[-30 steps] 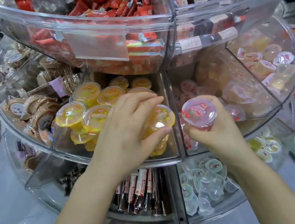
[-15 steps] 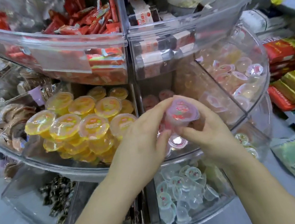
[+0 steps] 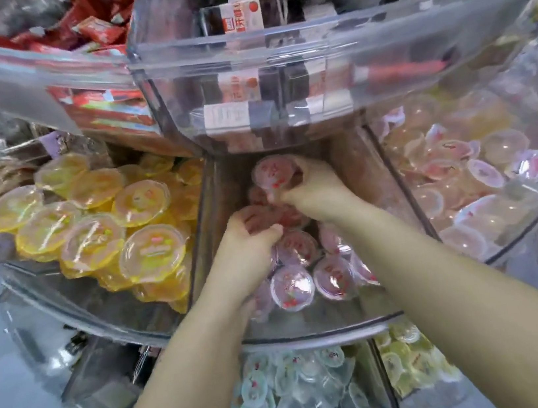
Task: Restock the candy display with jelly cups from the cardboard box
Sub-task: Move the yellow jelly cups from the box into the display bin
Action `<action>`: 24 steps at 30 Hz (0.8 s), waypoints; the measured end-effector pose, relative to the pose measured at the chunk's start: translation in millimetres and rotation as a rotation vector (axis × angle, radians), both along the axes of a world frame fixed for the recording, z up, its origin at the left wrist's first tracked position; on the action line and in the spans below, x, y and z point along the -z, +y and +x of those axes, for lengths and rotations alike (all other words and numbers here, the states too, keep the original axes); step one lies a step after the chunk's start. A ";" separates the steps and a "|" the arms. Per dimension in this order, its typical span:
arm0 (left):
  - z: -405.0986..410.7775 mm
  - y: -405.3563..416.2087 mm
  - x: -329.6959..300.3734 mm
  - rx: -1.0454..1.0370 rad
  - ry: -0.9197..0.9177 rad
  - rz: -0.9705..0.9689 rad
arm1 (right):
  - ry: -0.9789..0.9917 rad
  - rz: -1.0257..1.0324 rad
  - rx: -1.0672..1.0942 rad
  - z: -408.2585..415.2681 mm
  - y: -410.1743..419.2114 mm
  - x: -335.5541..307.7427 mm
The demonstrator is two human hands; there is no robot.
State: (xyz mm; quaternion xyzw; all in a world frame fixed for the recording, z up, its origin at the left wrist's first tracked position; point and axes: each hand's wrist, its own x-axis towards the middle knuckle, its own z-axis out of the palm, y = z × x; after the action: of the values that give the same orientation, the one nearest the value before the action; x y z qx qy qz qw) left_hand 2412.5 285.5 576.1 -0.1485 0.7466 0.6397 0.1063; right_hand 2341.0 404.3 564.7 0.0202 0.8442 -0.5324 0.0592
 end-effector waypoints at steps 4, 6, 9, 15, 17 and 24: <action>2.1 -0.3 6.8 0.063 -0.004 -0.099 | 0.000 0.050 0.033 -11.5 -9.2 20.4; 6.8 -0.1 12.6 0.128 -0.024 -0.194 | 0.013 0.128 0.034 -13.7 -10.7 27.4; 9.0 -1.4 17.2 0.183 -0.065 -0.311 | 0.045 0.220 0.009 -17.9 -14.6 31.2; 10.7 -1.5 16.1 0.141 -0.011 -0.308 | 0.087 0.238 0.044 -19.4 -18.9 37.2; 11.7 -1.7 16.0 0.131 0.010 -0.285 | 0.102 0.250 0.072 -18.9 -20.5 38.2; 16.3 -9.6 16.1 0.130 0.084 -0.185 | 0.093 0.301 0.100 -20.3 -22.7 39.7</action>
State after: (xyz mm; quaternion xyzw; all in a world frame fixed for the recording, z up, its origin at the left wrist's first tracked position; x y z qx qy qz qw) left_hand 2428.8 275.9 560.0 -0.0820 0.8143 0.5655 0.1018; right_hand 2320.6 381.6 525.0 0.0461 0.9141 -0.4026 -0.0102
